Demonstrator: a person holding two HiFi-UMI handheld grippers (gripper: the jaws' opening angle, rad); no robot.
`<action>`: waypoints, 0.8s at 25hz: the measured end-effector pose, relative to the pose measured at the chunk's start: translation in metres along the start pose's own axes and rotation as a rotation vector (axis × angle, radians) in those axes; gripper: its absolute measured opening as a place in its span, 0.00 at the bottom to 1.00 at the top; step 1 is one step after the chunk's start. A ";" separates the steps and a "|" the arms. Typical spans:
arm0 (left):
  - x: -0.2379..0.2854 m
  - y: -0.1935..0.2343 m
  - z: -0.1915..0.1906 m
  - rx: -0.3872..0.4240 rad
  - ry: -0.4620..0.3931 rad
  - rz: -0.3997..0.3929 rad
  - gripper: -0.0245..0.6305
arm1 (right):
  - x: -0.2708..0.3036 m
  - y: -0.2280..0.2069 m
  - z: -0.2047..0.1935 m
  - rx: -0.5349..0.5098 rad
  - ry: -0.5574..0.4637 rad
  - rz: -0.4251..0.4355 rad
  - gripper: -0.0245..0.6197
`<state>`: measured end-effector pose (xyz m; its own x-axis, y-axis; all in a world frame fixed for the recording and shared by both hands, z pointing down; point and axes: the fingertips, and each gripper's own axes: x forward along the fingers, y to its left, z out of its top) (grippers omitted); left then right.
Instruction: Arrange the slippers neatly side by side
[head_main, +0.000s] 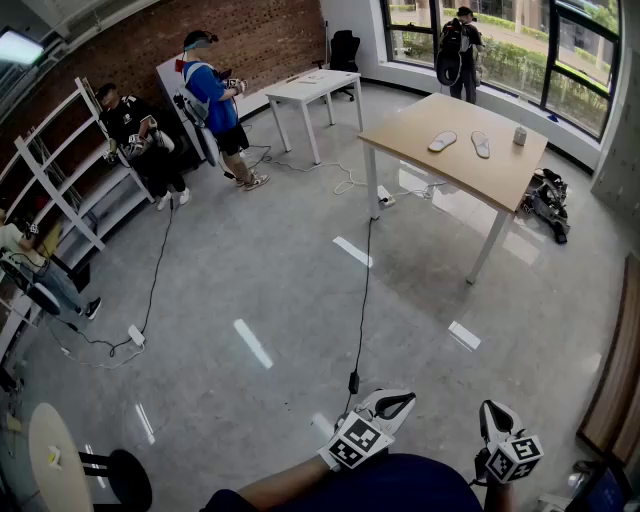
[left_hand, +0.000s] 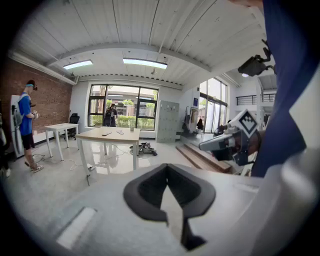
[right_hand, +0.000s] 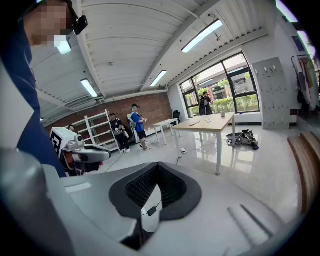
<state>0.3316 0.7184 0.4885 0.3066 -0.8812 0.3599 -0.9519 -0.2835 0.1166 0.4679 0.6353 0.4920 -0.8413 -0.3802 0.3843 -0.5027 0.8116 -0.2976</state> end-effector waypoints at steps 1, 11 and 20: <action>0.006 0.012 0.003 -0.003 0.003 -0.001 0.04 | 0.012 -0.005 0.006 0.003 0.005 -0.007 0.05; 0.058 0.138 0.050 -0.012 0.002 -0.004 0.04 | 0.132 -0.010 0.073 -0.020 0.026 0.039 0.05; 0.094 0.238 0.074 -0.099 0.017 0.009 0.04 | 0.221 -0.033 0.123 -0.020 0.050 -0.049 0.05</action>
<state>0.1342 0.5403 0.4820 0.2989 -0.8768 0.3767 -0.9501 -0.2364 0.2036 0.2741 0.4703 0.4790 -0.8047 -0.3976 0.4409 -0.5385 0.8015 -0.2601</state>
